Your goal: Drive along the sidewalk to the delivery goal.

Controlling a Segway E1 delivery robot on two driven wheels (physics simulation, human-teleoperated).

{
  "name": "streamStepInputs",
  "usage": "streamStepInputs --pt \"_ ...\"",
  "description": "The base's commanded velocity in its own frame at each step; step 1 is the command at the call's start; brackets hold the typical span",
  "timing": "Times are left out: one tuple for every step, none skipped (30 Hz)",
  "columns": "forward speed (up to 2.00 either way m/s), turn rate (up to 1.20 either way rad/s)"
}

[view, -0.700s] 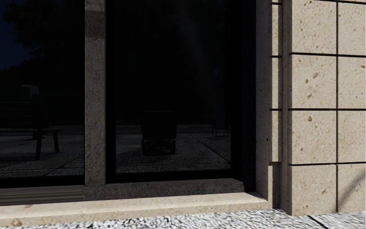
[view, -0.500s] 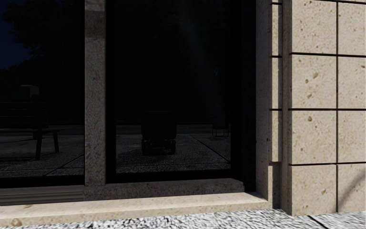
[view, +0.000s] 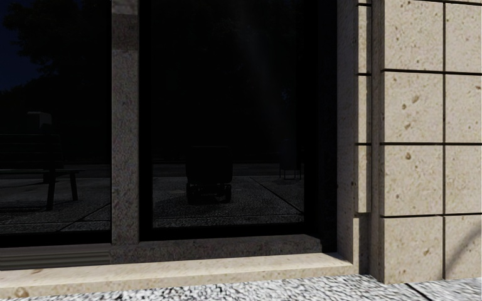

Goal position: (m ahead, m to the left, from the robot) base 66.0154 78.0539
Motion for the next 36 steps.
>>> streamStepInputs --pt "0.0 0.0" --pt "0.0 0.0" --pt "0.0 0.0" --pt "0.0 0.0" --pt "0.0 0.0" --pt "0.0 0.0" --pt "0.0 0.0" --pt "0.0 0.0" --pt "0.0 0.0" --pt "0.0 0.07" --pt "0.0 0.2" --pt "-0.01 0.25" --pt "-0.09 0.33" --pt "-0.09 0.33" --pt "-0.15 0.39" --pt "-0.21 0.42" --pt "-0.3 0.43" --pt "-0.36 0.43" --pt "-0.36 0.43" --pt "-0.39 0.43" --pt "-0.4 0.44" --pt "-0.42 0.47" --pt "-0.42 0.47" --pt "-0.43 0.48" --pt "-0.43 0.49" --pt "-0.43 0.49" --pt "-0.43 0.52" --pt "-0.43 0.52" --pt "-0.43 0.54" --pt "-0.43 0.56" --pt "-0.43 0.57" --pt "-0.43 0.57" --pt "-0.44 0.57" --pt "-0.44 0.57" --pt "-0.44 0.58" --pt "-0.44 0.64"
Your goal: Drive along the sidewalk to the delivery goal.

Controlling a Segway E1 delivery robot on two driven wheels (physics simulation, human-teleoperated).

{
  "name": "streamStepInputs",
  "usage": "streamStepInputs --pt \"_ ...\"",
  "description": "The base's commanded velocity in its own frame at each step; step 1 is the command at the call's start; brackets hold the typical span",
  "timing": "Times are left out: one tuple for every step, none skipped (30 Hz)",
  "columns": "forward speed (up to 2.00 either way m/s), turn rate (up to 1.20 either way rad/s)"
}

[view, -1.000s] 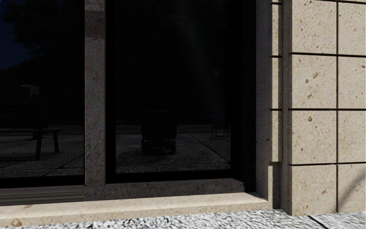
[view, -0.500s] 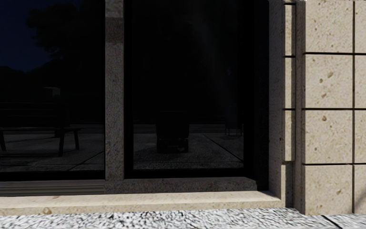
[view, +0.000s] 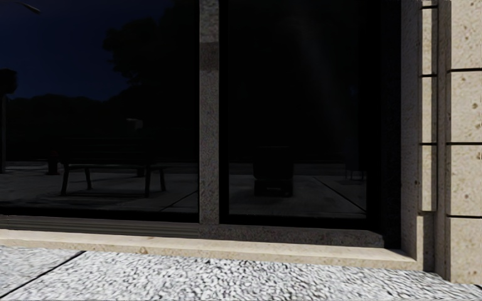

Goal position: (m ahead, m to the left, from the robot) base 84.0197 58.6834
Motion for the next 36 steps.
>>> streamStepInputs --pt "-0.46 0.66" --pt "-0.49 0.66" --pt "-0.49 0.66" --pt "-0.55 0.67" --pt "-0.58 0.69" --pt "-0.58 0.69" --pt "-0.58 0.69" --pt "-0.59 0.69" --pt "-0.59 0.7" --pt "-0.59 0.71" --pt "-0.59 0.71" --pt "-0.59 0.71" --pt "-0.59 0.72" --pt "-0.59 0.72" --pt "-0.59 0.72" --pt "-0.59 0.72" --pt "-0.59 0.72" --pt "-0.6 0.72" --pt "-0.6 0.72" --pt "-0.6 0.72" --pt "-0.6 0.72" --pt "-0.6 0.72" --pt "-0.6 0.72" --pt "-0.6 0.72" --pt "-0.6 0.72" --pt "-0.6 0.72" --pt "-0.6 0.72" --pt "-0.6 0.72" --pt "-0.6 0.72" --pt "-0.6 0.72" --pt "-0.6 0.72" --pt "-0.6 0.72" --pt "-0.6 0.72" --pt "-0.6 0.72" --pt "-0.6 0.72" --pt "-0.6 0.72"
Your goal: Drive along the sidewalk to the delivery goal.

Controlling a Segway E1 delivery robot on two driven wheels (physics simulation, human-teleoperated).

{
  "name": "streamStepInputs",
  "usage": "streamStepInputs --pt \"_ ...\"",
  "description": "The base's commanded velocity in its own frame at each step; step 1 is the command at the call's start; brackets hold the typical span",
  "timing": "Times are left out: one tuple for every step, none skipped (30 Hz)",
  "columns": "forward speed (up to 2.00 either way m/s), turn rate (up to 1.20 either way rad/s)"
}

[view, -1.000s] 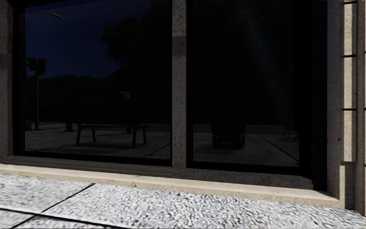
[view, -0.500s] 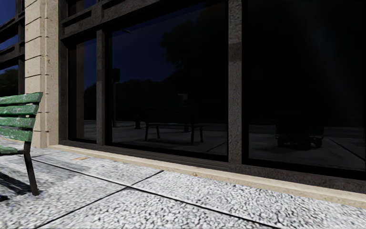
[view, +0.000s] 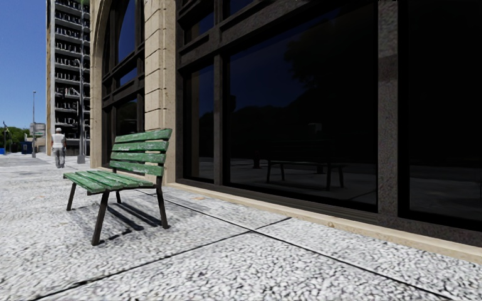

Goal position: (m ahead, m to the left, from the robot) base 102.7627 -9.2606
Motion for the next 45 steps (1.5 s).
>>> streamStepInputs --pt "-0.6 0.72" --pt "-0.6 0.72" --pt "-0.6 0.72" --pt "-0.6 0.72" --pt "-0.6 0.72" --pt "-0.6 0.72" --pt "-0.6 0.72" --pt "-0.6 0.72" --pt "-0.6 0.72" --pt "-0.6 0.72" --pt "-0.6 0.72" --pt "-0.6 0.72" --pt "-0.61 0.72" --pt "-0.62 0.72" --pt "-0.62 0.72" --pt "-0.62 0.72" --pt "-0.62 0.72" --pt "-0.62 0.72" --pt "-0.63 0.72" --pt "-0.63 0.72" --pt "-0.63 0.72" --pt "-0.63 0.72" --pt "-0.63 0.72" --pt "-0.63 0.72" --pt "-0.63 0.72" --pt "-0.63 0.72" --pt "-0.58 0.61" --pt "0.0 0.36" --pt "0.0 0.0" --pt "0.0 0.0" --pt "0.0 0.0" --pt "0.0 0.0" --pt "0.0 0.0" --pt "0.0 0.0" --pt "0.0 0.0" --pt "0.0 0.0" --pt "0.0 0.0" --pt "0.0 0.0" --pt "0.0 0.0" --pt "0.0 0.0" --pt "1.41 0.0" --pt "2.0 0.14" --pt "2.0 0.27" --pt "2.0 0.27" --pt "2.0 0.36"
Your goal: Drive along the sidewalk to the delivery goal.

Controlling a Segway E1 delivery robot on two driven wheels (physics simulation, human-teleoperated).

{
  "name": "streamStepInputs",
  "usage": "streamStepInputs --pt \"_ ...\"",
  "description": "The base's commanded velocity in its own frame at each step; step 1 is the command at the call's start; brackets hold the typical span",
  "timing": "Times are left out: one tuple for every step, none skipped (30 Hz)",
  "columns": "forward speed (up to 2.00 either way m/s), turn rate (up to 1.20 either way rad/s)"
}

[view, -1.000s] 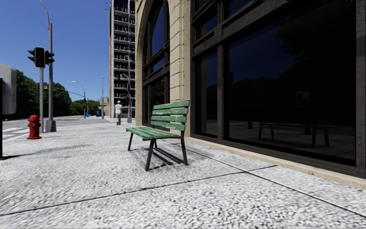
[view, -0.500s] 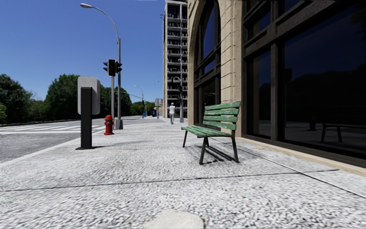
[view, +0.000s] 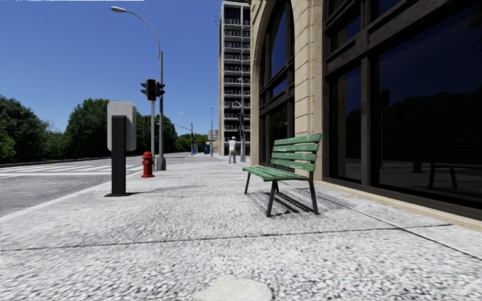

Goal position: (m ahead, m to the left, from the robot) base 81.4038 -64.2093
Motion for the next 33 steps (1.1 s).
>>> streamStepInputs --pt "2.0 0.4" --pt "2.0 0.4" --pt "2.0 0.41" --pt "2.0 0.41" --pt "2.0 0.41" --pt "2.0 0.41" --pt "2.0 0.41" --pt "2.0 0.41" --pt "2.0 0.41" --pt "2.0 0.41" --pt "2.0 0.41" --pt "2.0 0.4" --pt "2.0 0.4" --pt "2.0 0.36" --pt "2.0 0.29" --pt "2.0 0.27" --pt "2.0 0.27" --pt "2.0 0.27" --pt "2.0 0.24" --pt "2.0 0.11" --pt "2.0 0.05" --pt "2.0 0.05" --pt "2.0 0.04" --pt "2.0 0.0" --pt "2.0 0.0" --pt "2.0 0.0" --pt "2.0 0.0" --pt "2.0 0.0" --pt "2.0 0.0" --pt "2.0 0.0" --pt "2.0 0.0" --pt "2.0 0.0" --pt "2.0 0.0"
